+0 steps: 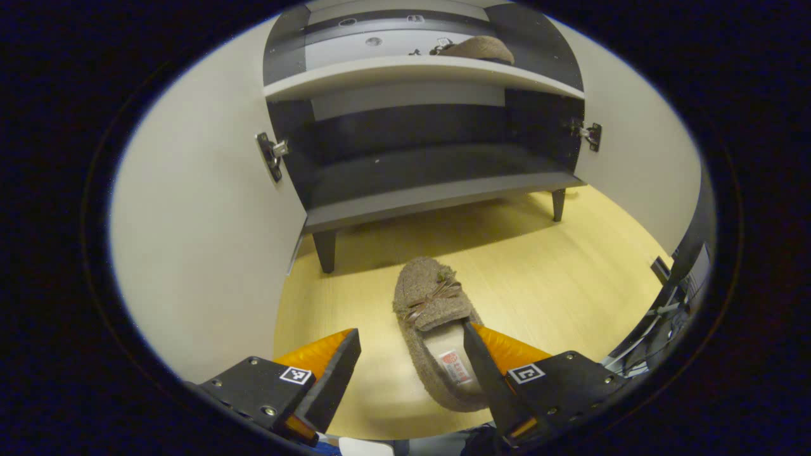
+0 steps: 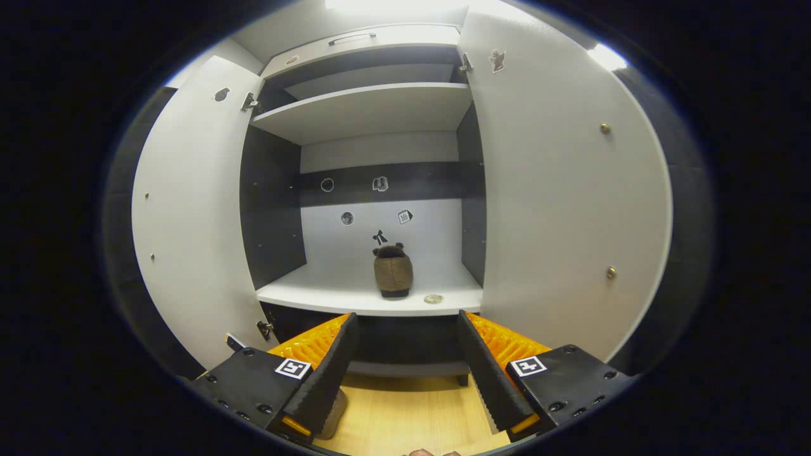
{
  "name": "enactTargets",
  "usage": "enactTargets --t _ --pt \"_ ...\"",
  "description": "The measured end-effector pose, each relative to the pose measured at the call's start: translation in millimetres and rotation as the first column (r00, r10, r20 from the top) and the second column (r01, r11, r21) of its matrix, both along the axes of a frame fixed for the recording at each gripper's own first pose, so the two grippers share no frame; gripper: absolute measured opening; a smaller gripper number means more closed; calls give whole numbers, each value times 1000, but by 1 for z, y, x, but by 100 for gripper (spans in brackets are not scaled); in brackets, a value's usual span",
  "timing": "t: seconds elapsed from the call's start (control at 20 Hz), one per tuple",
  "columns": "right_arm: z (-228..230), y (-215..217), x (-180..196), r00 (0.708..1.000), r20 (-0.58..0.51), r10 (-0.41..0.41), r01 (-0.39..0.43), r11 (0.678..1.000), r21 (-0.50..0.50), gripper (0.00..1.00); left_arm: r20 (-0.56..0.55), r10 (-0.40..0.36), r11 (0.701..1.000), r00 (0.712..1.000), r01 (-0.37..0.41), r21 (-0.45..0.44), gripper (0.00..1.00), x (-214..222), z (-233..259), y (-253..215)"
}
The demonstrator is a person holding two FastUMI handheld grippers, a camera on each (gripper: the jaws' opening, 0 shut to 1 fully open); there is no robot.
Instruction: Grab one shoe with the right hand and put it into the shoe cabinet, grab the other shoe with the left hand and put it into the shoe cabinet; then close the right door with the right hand and the left door with the left hand.
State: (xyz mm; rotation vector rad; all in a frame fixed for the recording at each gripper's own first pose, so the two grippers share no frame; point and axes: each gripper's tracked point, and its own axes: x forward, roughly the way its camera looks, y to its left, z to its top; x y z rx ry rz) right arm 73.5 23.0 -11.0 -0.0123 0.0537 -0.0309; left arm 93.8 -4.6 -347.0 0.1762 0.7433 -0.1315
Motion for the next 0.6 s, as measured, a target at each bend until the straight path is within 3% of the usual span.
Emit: enactTargets --t 0.1,0.25,0.3,0.4,0.6 --pt "-4 -9 -25 1000 4 -26 26 1000 -1 99 -23 -10 999 1000 11 35 95 4 -16 1" --pt "-10 -28 -67 997 15 -76 76 997 -6 99 -51 -18 998 999 20 52 95 13 -41 1" --pt "-15 -38 -81 995 10 -104 104 994 -14 98 -64 -19 998 998 23 59 100 15 -47 3" --pt "-29 -60 -108 982 -32 -184 183 983 -29 98 -83 -41 999 996 43 18 100 20 -59 -3" --pt "-51 -117 -159 919 -110 -378 378 925 -23 99 -112 -76 997 991 76 -4 49 21 -72 -14"
